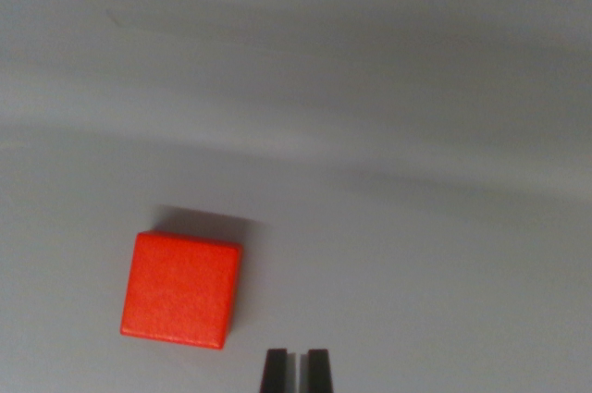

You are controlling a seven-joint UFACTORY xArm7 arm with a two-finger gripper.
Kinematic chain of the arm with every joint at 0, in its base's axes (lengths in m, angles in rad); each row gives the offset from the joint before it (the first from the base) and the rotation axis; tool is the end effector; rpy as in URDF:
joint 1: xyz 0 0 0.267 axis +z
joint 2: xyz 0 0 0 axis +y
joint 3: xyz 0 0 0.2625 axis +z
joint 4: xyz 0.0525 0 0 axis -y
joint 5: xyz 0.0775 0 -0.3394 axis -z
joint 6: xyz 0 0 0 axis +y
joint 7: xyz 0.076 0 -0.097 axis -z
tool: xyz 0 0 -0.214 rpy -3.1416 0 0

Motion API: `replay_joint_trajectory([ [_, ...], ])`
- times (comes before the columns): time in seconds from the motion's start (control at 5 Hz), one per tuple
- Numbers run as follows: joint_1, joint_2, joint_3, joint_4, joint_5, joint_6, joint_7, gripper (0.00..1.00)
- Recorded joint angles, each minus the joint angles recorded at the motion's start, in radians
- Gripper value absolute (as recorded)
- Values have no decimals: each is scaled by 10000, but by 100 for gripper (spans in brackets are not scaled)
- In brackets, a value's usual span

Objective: Reach red block

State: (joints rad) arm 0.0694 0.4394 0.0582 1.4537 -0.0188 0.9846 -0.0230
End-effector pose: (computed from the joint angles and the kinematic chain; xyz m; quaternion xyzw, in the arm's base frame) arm 0.5693 0.0709 0.0605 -0.9969 -0.0773 -0.0150 0.0052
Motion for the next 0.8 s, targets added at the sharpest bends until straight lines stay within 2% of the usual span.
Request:
replay_joint_trajectory([
  [0.2,0,0,0,0,0,0,0,0],
  [0.4,65,299,70,-105,14,-417,-34,0],
  [0.6,65,299,70,-105,14,-417,-34,0],
  [0.8,126,575,134,-202,27,-802,-66,0],
])
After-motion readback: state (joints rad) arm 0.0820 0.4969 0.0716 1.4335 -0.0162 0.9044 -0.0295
